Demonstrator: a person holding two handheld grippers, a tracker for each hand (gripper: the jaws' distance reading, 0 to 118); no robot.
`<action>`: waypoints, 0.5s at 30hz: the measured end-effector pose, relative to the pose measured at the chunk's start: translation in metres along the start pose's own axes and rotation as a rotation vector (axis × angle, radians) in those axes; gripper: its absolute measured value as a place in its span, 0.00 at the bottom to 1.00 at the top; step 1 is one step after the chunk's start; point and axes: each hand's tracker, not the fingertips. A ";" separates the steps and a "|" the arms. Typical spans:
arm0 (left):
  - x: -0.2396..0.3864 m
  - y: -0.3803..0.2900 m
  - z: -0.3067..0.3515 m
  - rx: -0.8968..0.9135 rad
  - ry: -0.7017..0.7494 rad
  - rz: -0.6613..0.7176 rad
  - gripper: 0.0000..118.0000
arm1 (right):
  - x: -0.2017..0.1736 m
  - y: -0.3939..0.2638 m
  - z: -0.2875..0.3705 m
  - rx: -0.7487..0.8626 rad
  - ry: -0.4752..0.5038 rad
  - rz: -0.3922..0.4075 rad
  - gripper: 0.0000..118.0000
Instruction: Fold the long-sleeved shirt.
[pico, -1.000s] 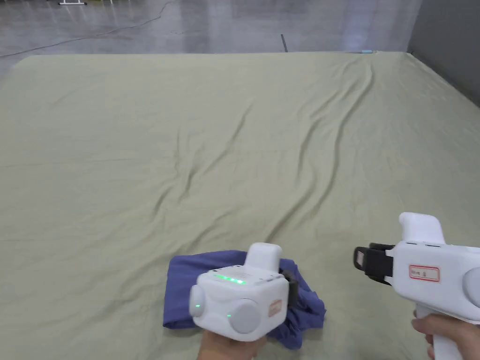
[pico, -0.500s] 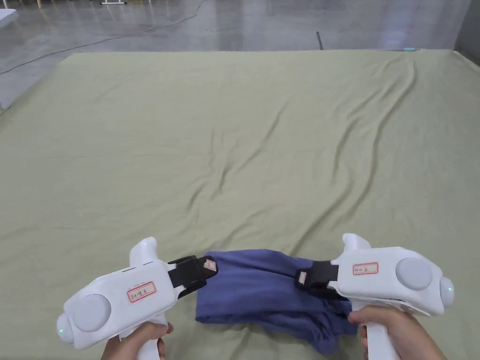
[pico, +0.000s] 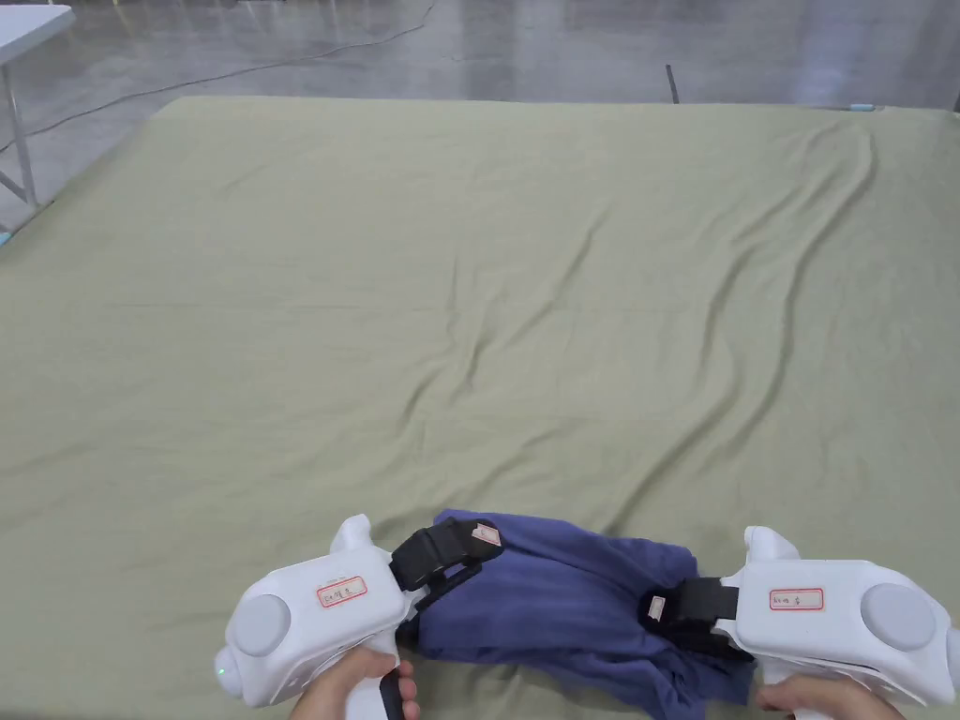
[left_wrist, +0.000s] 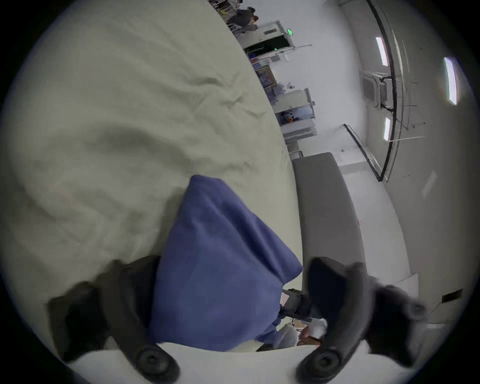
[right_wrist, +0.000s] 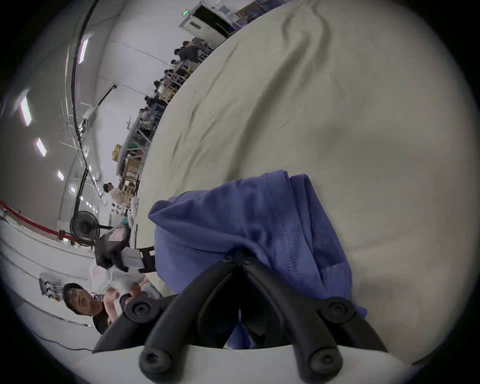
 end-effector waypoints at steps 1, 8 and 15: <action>0.001 0.001 -0.004 0.004 0.005 0.010 0.42 | 0.001 -0.001 0.000 0.001 0.003 -0.004 0.02; 0.021 -0.001 -0.003 0.005 0.082 -0.115 0.12 | -0.004 -0.002 0.002 0.009 -0.012 -0.007 0.02; 0.025 0.018 0.019 0.036 0.061 -0.160 0.12 | -0.052 -0.003 0.016 0.131 -0.053 0.132 0.02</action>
